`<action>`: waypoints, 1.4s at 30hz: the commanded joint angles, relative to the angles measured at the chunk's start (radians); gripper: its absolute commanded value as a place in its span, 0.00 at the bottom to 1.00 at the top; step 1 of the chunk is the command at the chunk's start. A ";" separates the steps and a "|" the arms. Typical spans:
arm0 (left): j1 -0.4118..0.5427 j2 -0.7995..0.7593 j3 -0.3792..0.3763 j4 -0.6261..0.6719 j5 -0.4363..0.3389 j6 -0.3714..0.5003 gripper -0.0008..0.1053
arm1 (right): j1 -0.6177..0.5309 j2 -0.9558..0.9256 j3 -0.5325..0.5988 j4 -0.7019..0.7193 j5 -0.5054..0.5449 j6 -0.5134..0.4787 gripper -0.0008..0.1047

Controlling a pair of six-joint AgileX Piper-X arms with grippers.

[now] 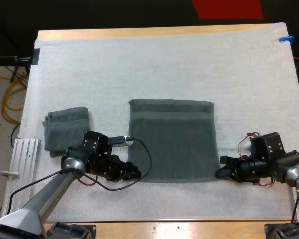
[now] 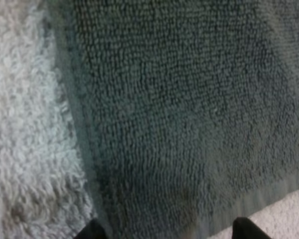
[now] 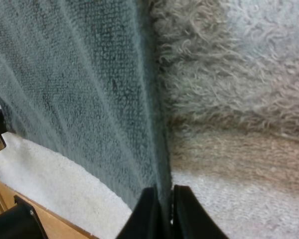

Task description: Pick towel from pile fold and stack

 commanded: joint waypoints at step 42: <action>-0.093 -0.281 -0.026 0.217 -0.009 0.007 0.01 | 0.266 -0.352 -0.005 0.058 0.244 0.343 0.01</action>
